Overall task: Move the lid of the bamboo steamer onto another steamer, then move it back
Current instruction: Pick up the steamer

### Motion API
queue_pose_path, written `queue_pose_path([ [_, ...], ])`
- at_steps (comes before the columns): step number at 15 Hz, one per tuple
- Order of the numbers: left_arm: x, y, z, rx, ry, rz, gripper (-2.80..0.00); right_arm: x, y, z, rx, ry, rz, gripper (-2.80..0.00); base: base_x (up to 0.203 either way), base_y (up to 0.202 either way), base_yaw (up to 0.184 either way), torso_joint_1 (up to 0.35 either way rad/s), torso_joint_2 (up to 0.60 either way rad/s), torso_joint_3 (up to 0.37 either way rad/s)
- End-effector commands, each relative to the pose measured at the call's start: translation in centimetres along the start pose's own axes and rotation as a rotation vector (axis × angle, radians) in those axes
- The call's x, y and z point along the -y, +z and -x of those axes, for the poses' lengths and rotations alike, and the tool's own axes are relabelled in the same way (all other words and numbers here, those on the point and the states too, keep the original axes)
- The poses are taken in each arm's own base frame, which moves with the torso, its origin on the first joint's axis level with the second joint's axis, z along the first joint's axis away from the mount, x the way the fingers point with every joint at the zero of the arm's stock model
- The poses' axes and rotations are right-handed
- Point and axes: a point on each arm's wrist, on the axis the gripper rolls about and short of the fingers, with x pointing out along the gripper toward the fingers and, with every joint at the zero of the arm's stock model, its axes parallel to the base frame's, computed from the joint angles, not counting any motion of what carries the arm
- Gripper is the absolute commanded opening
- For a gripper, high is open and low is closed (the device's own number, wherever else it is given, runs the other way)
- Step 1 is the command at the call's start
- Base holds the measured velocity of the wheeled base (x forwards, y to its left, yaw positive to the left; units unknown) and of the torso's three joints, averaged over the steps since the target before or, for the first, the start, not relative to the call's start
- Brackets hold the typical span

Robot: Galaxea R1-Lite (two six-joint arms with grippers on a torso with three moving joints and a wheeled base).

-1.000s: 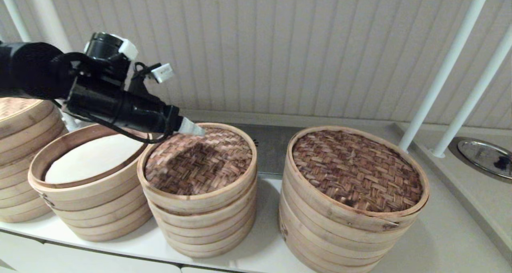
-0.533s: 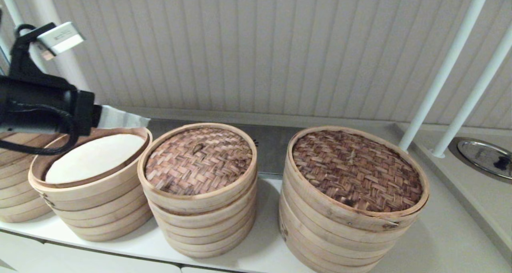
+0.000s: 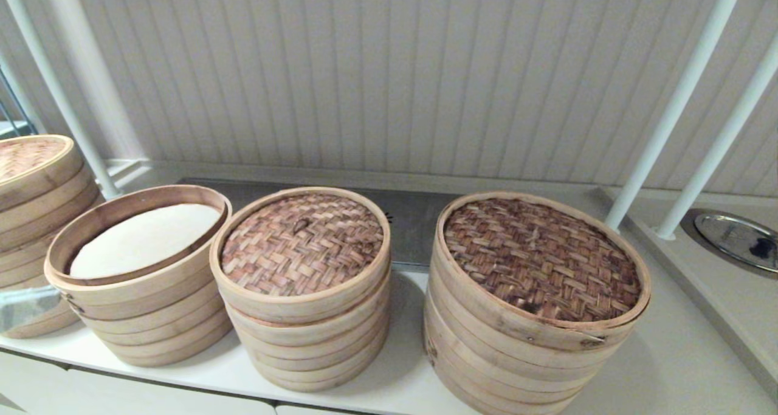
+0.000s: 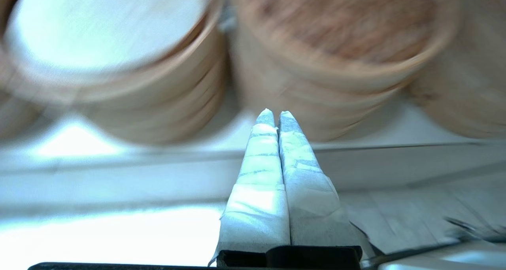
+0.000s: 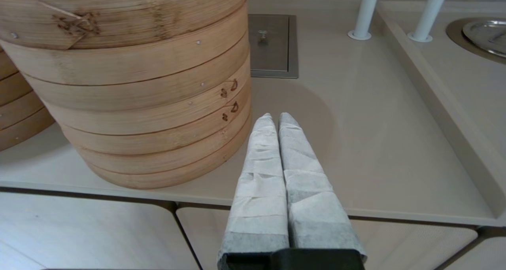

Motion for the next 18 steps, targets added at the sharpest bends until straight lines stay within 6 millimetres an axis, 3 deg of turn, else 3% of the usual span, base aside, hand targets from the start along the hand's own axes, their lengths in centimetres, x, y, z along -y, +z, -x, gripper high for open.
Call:
queue_pose_path([
  [1,0.1,-3.4,2.2,0.066,0.082,0.016,-2.80,0.0,-0.1,0.0,-0.004,0.001,0.000,-2.80,0.000,0.000,0.000,0.000,0.00,0.000],
  [5,-0.5,-9.9,1.2,0.061,0.290,0.052,-2.80,0.0,-0.1,0.0,-0.004,-0.001,0.000,-2.80,0.000,0.000,0.000,0.000,0.00,0.000],
  [8,-0.6,-12.9,1.3,0.090,0.404,0.062,-2.80,0.0,-0.1,0.0,-0.004,0.000,0.000,-2.80,0.000,0.000,0.000,0.000,0.00,0.000],
  [11,-0.5,-16.1,1.2,0.126,0.369,0.061,-2.80,0.0,-0.1,0.0,-0.004,0.001,0.000,-2.80,0.000,0.000,0.000,0.000,0.00,0.000],
  [15,-0.6,-18.0,-0.5,0.232,0.329,0.032,-2.80,0.0,-0.1,0.0,-0.004,0.001,0.000,-2.80,0.000,0.000,0.000,0.000,0.00,0.000],
  [18,-0.6,-18.3,-0.4,0.238,0.388,0.038,-2.80,0.0,-0.1,0.0,-0.004,0.000,0.000,-2.80,0.000,0.000,0.000,0.000,0.00,0.000],
])
